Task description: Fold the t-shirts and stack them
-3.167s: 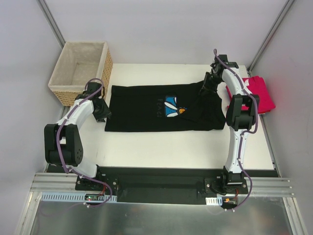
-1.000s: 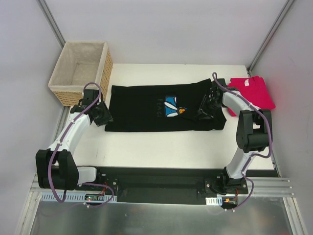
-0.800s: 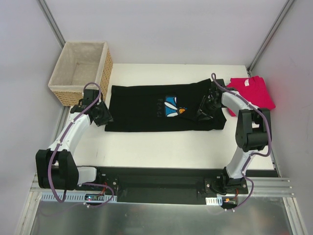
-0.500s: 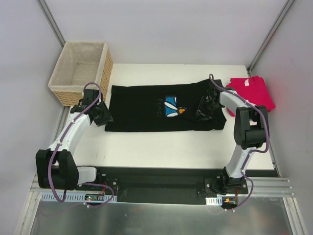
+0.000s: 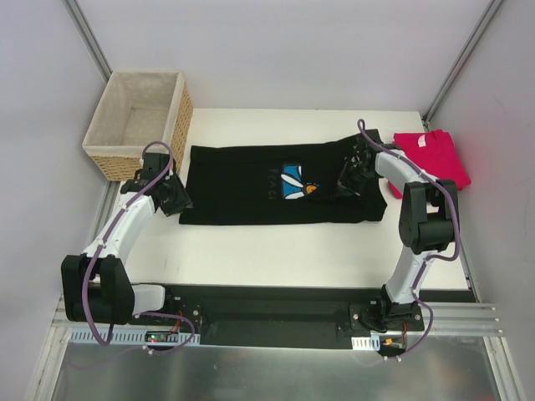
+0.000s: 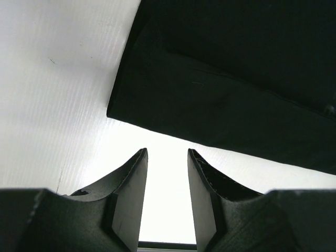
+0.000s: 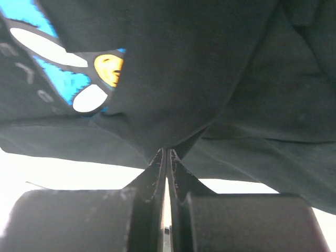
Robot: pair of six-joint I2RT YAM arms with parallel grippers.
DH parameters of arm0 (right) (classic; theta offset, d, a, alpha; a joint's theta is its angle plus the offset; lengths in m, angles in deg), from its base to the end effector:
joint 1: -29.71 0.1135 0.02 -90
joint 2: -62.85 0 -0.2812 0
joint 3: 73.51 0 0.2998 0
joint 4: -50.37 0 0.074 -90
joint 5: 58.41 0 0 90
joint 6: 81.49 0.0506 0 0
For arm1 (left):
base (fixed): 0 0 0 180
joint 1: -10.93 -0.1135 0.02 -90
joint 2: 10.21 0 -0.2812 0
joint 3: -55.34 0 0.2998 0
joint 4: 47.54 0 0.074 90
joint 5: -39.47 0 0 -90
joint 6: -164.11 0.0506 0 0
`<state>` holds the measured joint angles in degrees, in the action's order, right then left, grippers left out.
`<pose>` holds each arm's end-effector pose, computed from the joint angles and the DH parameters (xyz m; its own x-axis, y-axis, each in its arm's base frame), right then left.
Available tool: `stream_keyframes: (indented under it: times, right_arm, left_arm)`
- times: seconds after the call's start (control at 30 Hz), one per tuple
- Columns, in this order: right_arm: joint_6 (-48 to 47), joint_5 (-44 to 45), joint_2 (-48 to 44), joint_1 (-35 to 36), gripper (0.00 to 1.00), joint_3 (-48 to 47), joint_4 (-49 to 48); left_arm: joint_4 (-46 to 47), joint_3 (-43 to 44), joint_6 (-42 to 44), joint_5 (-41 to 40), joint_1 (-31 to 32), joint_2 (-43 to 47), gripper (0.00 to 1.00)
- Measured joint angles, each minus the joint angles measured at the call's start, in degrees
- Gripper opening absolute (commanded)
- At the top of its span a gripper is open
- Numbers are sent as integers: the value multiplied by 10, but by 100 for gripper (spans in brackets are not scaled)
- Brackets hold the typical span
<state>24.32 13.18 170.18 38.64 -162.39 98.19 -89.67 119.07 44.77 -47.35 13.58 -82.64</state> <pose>0.4295 0.0837 0.1754 -0.9445 0.1133 -0.3084 -0.0161 0.9216 0.3878 0.3097 -0.0171 0.2397 -0.7149 -0.4567 -0.5295 -0.3087 0.8856 -0.3470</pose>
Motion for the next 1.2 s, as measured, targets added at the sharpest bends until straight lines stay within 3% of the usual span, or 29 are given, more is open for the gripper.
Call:
stream_keyframes:
  times: [0.33, 0.87, 1.2]
  right_arm:
    - [-5, -37, 12, 32, 1, -46, -36]
    - [-21, -32, 131, 63, 1, -183, -34]
    - [-26, -31, 139, 66, 1, -198, -49]
  left_arm:
    - [3, 0, -1, -6, 0, -10, 35]
    - [15, -4, -1, -2, 0, -23, 35]
    - [17, -5, -1, -2, 0, -33, 35]
